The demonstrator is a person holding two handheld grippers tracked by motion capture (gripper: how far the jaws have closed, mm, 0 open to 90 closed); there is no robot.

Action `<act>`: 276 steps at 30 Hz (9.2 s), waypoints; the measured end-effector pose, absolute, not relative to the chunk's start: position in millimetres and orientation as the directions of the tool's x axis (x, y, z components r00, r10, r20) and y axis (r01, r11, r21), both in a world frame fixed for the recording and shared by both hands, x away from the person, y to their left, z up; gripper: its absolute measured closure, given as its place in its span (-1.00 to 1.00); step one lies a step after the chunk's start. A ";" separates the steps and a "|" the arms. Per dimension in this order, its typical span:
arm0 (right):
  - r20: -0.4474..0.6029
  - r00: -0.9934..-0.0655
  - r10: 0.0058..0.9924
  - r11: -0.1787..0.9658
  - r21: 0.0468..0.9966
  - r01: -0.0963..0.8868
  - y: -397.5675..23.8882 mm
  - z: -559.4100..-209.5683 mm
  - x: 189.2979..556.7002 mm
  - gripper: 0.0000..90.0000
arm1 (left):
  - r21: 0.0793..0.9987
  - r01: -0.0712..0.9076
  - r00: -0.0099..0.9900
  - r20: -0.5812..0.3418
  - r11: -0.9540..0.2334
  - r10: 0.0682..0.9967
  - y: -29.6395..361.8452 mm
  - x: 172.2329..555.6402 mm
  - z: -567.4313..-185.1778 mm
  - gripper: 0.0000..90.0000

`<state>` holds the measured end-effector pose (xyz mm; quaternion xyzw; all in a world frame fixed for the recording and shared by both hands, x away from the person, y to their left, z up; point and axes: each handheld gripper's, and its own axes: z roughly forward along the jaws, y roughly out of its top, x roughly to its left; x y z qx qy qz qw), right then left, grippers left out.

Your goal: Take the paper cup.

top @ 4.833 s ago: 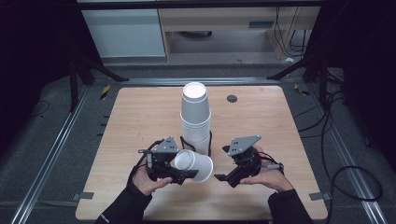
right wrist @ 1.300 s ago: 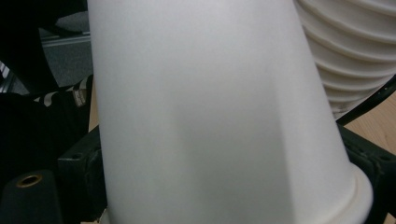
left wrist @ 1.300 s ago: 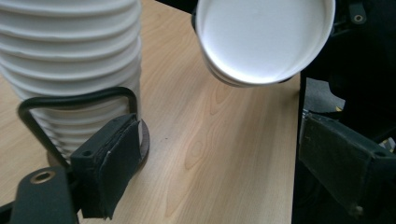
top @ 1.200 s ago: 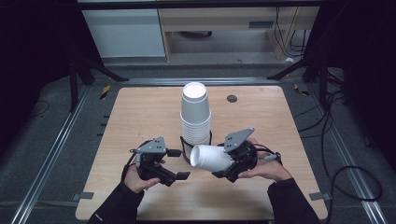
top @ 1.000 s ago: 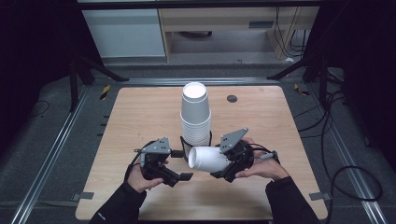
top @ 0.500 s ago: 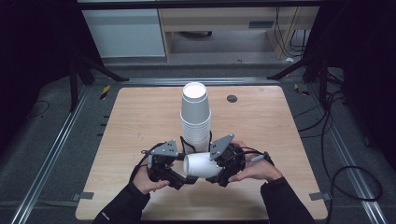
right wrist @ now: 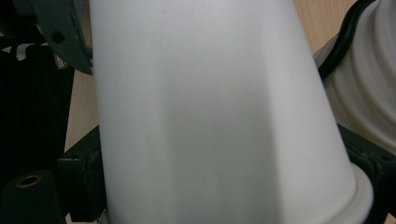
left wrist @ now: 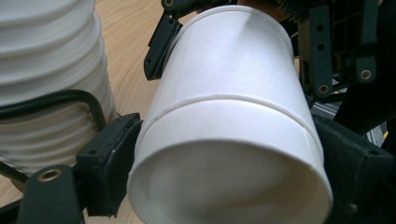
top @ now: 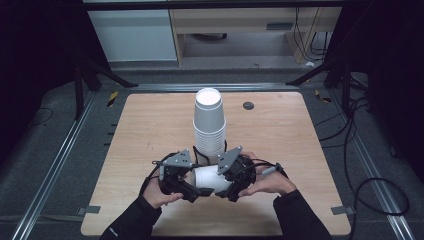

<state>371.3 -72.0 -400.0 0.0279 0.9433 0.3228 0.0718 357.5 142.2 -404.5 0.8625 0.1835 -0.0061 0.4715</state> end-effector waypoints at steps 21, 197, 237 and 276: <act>-0.115 -0.987 0.109 0.786 0.619 0.015 -68.0 -401.5 372.3 -0.84 | 0.802 0.336 0.928 -0.192 -0.493 0.319 142.5 357.2 -402.5 -0.55; -0.041 -0.996 0.084 0.791 0.611 0.042 -90.6 -387.2 378.2 -0.79 | 0.786 0.245 0.960 -0.114 -0.568 0.256 141.3 356.9 -412.5 -0.66; -0.019 -0.998 0.055 0.790 0.613 0.032 -77.0 -390.9 376.3 -0.86 | 0.749 0.230 0.968 -0.110 -0.622 0.226 136.4 357.1 -416.6 -0.51; 0.115 -0.878 0.465 0.330 0.898 0.292 -158.5 -390.2 368.6 -0.82 | 0.809 0.259 0.945 -0.100 -0.528 0.312 143.9 359.1 -414.5 -0.52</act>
